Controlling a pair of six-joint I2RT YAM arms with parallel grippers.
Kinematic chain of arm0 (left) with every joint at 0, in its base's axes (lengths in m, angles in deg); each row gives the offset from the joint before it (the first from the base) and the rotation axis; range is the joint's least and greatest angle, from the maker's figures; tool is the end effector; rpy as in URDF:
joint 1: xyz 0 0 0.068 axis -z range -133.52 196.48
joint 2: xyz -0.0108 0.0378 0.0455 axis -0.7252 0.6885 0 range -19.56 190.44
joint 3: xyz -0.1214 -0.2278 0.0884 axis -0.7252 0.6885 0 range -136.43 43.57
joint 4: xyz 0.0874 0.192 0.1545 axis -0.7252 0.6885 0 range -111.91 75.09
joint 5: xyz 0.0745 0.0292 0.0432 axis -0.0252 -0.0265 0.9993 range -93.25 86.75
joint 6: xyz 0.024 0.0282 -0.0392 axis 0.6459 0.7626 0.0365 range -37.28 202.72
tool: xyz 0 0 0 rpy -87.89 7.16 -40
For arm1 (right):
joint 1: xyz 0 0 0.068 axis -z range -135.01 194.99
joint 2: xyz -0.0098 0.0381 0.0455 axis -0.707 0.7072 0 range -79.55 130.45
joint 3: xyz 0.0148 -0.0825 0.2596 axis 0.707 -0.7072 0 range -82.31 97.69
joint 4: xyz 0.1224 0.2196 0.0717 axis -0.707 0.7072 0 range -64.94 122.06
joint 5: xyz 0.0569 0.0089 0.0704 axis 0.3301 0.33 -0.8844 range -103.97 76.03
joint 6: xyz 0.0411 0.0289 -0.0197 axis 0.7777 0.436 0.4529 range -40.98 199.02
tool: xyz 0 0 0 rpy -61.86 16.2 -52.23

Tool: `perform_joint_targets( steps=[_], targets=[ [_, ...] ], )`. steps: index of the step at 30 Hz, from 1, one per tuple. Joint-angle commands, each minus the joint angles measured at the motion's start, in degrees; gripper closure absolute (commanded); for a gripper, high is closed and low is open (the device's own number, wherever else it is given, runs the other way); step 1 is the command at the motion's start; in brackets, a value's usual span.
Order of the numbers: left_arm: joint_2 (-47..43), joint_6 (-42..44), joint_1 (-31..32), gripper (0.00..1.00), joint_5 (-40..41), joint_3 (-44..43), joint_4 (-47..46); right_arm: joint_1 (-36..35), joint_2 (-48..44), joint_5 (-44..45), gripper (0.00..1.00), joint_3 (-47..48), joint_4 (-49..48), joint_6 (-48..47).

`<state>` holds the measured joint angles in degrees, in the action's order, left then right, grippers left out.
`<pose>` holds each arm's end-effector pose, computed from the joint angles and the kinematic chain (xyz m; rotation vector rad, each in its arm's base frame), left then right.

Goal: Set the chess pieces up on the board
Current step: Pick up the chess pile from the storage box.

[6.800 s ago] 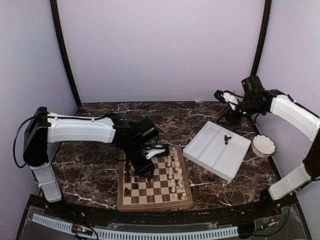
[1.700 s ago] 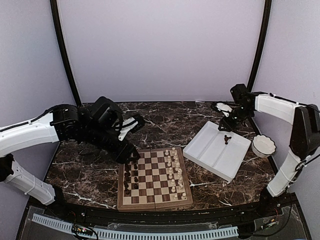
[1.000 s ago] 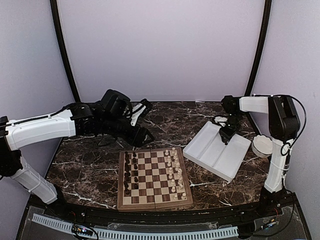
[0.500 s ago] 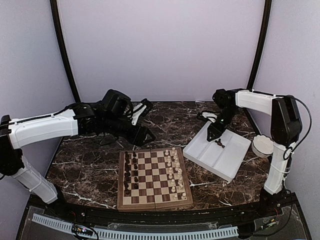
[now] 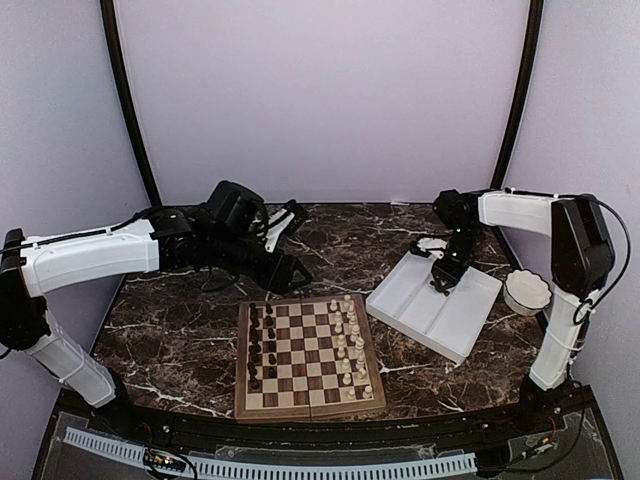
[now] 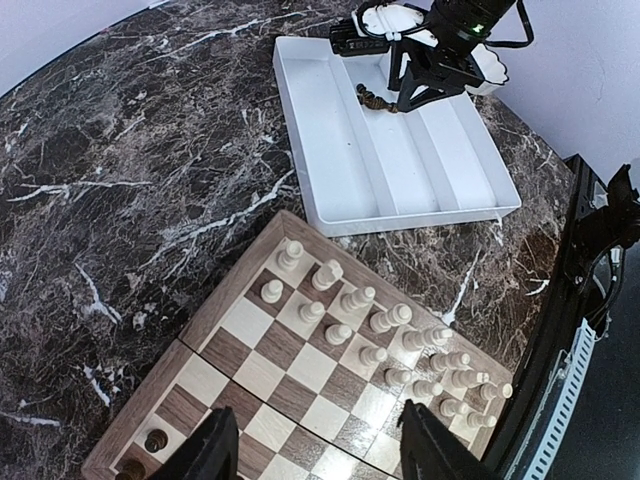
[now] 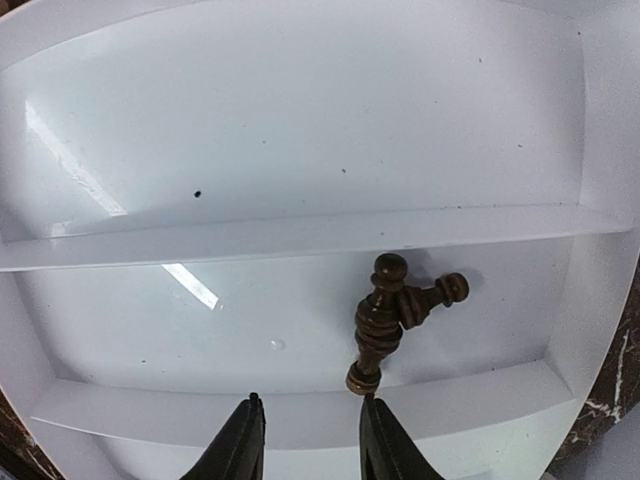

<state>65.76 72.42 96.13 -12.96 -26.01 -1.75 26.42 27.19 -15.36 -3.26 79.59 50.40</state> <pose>0.2148 -0.2622 0.3040 0.8658 2.1260 -0.7538 0.3370 0.1140 0.1969 -1.2049 2.7519 0.0184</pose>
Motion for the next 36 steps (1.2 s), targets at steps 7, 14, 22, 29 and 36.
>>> perform_joint_targets(
  steps=[7, 14, 22, 29, 36],
  targets=[
    [-1.69, -0.50, -0.23, 0.42, -1.01, 0.59, -0.82, 2.05, 4.74, 3.66, 0.68, -0.29, -3.21, 1.20],
    [-2.13, -0.66, -0.23, 0.43, -0.74, 1.33, -1.33, 2.61, 7.11, 2.26, 0.75, 0.36, -3.13, 0.88],
    [-1.12, -1.83, -0.21, 0.42, -3.06, 1.20, -4.83, 2.88, 6.76, 1.65, 0.87, -1.91, -4.25, -0.77],
    [2.70, -7.00, -0.23, 0.43, -7.95, 0.35, -14.59, 2.85, -3.21, -3.55, 0.99, -5.47, -6.15, -3.72],
    [12.96, -17.47, -0.06, 0.44, -16.45, -4.25, -27.35, 1.42, -15.35, -12.91, 0.98, -10.92, -7.66, -6.33]
  ],
)
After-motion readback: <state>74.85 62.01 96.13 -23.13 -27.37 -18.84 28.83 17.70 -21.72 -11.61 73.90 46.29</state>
